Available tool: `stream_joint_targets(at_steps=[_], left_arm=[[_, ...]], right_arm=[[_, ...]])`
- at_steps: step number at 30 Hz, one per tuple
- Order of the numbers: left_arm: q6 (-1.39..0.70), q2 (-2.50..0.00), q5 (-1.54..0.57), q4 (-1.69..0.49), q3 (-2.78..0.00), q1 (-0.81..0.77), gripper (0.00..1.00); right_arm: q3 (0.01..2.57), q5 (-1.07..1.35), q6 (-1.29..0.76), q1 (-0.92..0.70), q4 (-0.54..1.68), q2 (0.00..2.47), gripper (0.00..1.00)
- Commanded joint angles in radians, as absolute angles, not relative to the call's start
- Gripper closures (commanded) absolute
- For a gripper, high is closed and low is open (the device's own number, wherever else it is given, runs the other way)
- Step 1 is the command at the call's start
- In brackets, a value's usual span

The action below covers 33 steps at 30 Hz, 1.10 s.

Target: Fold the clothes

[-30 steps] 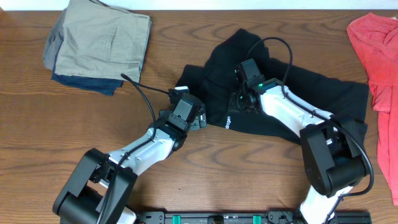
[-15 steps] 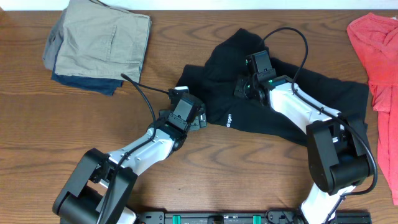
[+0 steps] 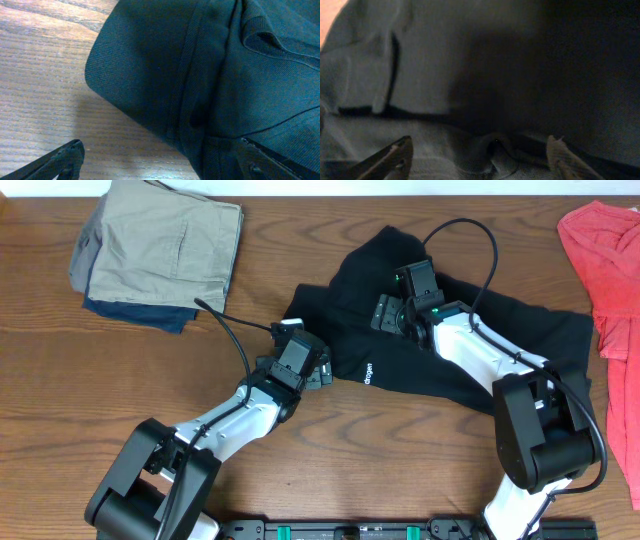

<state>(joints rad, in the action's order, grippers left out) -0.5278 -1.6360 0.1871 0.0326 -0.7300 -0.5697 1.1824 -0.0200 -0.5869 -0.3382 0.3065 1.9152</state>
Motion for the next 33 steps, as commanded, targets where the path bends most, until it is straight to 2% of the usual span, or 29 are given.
stream_joint_targets(at_steps=[1,5,14,28,33], left_arm=[[-0.540,-1.617,0.203,0.031,-0.737,-0.566,0.02],[-0.540,-1.617,0.204,0.030,-0.737,-0.566,0.02],[-0.540,-1.617,0.204,0.032,-0.737,-0.566,0.02],[-0.540,-1.617,0.203,0.034,-0.737,-0.566,0.02],[-0.540,-1.617,0.203,0.034,-0.737,-0.566,0.02]], right_arm=[[1.202,-0.004,-0.552,-0.338,0.332,1.909,0.12],[1.248,0.055,-0.552,-0.338,0.374,1.873,0.12],[1.291,0.142,-0.574,-0.366,0.505,1.844,0.25],[1.258,0.131,-0.695,-0.412,0.529,1.995,0.68],[1.258,0.072,-0.684,-0.411,0.490,2.018,0.70]])
